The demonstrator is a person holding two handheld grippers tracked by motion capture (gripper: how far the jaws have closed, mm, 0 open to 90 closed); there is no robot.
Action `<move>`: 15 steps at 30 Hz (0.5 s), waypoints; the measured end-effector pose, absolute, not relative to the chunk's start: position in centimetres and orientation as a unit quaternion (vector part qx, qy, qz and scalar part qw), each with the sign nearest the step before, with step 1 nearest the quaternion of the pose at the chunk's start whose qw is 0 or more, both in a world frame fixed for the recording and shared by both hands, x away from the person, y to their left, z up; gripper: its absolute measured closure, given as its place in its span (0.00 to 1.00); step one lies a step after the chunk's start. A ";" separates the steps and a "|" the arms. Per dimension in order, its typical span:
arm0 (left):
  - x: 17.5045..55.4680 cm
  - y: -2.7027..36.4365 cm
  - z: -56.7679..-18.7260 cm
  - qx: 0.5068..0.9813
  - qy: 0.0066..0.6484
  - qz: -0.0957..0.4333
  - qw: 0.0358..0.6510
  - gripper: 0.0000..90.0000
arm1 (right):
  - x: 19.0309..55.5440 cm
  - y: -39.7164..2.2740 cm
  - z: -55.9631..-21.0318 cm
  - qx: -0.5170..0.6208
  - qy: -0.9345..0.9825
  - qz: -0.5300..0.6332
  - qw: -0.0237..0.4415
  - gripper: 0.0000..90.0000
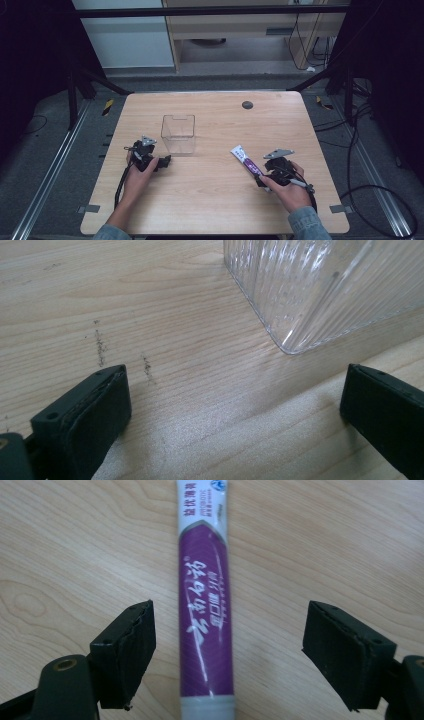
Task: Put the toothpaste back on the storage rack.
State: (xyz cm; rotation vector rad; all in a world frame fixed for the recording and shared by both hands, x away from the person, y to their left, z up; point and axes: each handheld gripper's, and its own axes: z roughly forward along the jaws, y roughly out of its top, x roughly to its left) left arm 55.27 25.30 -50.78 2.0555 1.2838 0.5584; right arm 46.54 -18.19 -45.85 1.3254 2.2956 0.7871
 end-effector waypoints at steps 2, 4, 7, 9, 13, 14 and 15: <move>55.3 25.3 -50.8 0.783 0.489 0.213 0.322 0.00 | 47.1 -17.4 -46.0 0.465 0.822 0.273 0.181 0.24; 55.3 25.3 -50.8 0.783 0.489 0.213 0.322 0.00 | 47.4 -17.0 -46.1 0.462 0.826 0.269 0.178 0.25; 55.3 25.3 -50.8 0.783 0.489 0.213 0.322 0.00 | 47.9 -16.5 -46.2 0.460 0.831 0.262 0.172 0.26; 55.3 25.3 -50.8 0.783 0.489 0.213 0.322 0.00 | 48.2 -16.2 -46.1 0.458 0.833 0.261 0.168 0.28; 55.3 25.3 -50.8 0.783 0.489 0.213 0.321 0.00 | 48.5 -15.8 -45.8 0.452 0.837 0.259 0.169 0.30; 55.3 25.3 -50.8 0.783 0.489 0.213 0.322 0.00 | 48.7 -15.6 -45.6 0.451 0.838 0.256 0.167 0.31; 55.3 25.3 -50.8 0.783 0.489 0.213 0.321 0.00 | 48.8 -15.5 -45.5 0.449 0.840 0.255 0.168 0.33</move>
